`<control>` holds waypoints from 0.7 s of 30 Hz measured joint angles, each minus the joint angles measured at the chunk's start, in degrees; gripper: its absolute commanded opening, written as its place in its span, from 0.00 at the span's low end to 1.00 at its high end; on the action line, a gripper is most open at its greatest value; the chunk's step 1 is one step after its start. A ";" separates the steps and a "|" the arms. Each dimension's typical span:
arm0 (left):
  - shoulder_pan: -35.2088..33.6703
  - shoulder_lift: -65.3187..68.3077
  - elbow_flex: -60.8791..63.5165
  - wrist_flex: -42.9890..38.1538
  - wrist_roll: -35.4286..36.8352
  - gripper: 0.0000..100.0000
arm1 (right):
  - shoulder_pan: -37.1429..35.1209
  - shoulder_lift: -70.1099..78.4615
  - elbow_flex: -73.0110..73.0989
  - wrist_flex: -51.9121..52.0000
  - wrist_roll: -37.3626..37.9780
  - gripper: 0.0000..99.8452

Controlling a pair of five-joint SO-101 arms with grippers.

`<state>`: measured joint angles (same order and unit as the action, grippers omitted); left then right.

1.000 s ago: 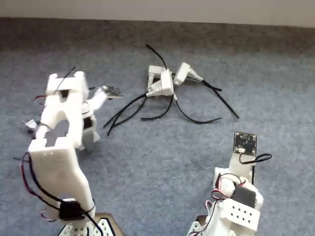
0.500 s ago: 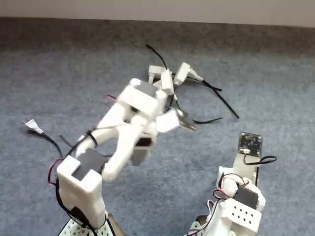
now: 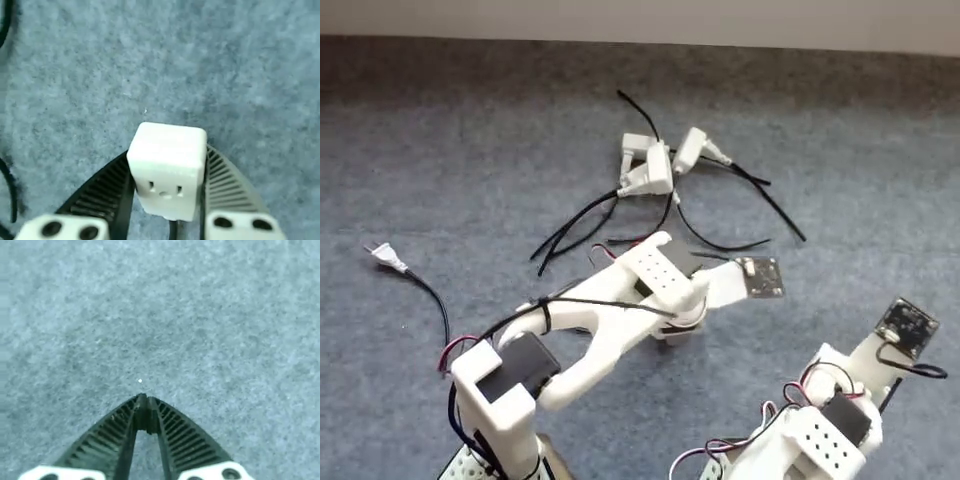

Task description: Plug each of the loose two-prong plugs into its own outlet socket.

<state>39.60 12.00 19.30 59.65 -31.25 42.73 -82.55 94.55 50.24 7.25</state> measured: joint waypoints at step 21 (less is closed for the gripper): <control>-16.53 -1.05 -3.34 -4.84 5.19 0.27 | 0.09 0.00 0.00 0.00 -0.88 0.01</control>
<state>23.08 10.95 15.96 54.81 -26.07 42.81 -82.55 94.55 50.24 6.37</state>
